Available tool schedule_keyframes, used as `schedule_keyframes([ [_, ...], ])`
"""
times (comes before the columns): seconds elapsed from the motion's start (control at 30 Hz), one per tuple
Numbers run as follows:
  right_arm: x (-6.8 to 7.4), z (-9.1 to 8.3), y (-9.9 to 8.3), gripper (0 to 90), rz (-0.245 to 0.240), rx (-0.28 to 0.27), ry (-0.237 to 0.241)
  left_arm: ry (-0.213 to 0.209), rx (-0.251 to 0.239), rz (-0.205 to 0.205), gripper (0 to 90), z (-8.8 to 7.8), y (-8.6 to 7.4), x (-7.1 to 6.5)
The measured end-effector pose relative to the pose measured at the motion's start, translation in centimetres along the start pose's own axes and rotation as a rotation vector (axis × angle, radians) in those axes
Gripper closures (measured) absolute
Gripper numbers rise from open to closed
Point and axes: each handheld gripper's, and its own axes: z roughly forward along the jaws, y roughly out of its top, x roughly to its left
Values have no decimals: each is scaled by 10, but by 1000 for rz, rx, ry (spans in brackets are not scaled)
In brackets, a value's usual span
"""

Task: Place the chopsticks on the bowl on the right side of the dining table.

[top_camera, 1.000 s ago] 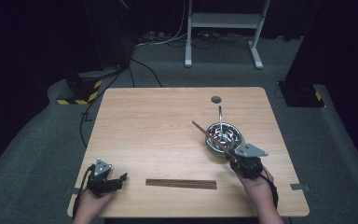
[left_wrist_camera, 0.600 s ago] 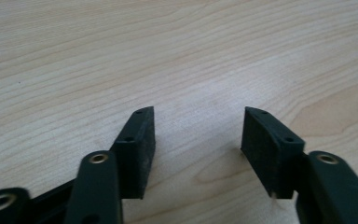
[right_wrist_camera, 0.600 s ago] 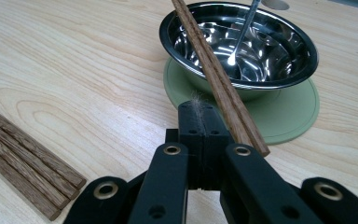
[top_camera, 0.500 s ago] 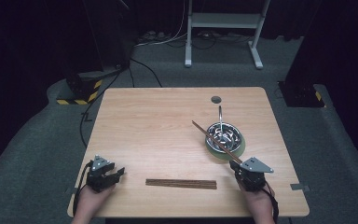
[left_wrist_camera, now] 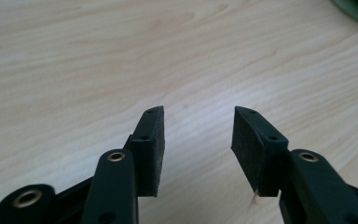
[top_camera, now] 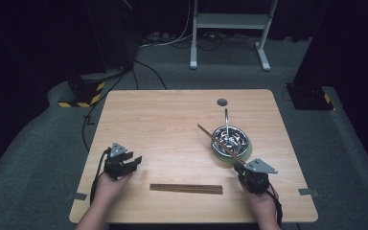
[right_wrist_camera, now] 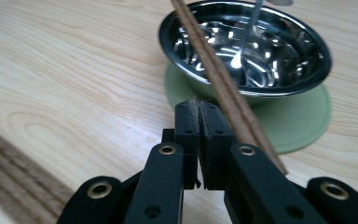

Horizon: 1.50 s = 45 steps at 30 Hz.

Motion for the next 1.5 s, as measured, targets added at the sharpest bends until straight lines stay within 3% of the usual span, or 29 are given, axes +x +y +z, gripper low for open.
schedule_keyframes([
  [0.2,-8,-1,-1,864,16,3,-21,2,12,2,595,11,6,-10],
  [0.4,-25,-3,-3,860,38,2,-44,-6,-22,6,588,18,17,-23],
  [0.7,-35,2,1,850,39,17,-60,-34,-30,90,533,41,47,-57],
  [0.8,-38,6,2,846,30,32,-61,-35,-18,98,513,53,52,-64],
  [0.9,-40,9,3,841,40,33,-68,-60,-9,77,507,63,54,-72],
  [0.97,-42,11,4,835,32,46,-71,-63,-11,93,507,67,55,-79],
  [1.17,-51,11,9,830,14,46,-85,-59,-7,105,504,79,62,-88],
  [1.27,-54,12,11,829,22,49,-93,-58,-14,137,508,86,65,-96],
  [1.5,-62,17,13,825,23,51,-104,-59,-15,137,518,102,72,-103],
])
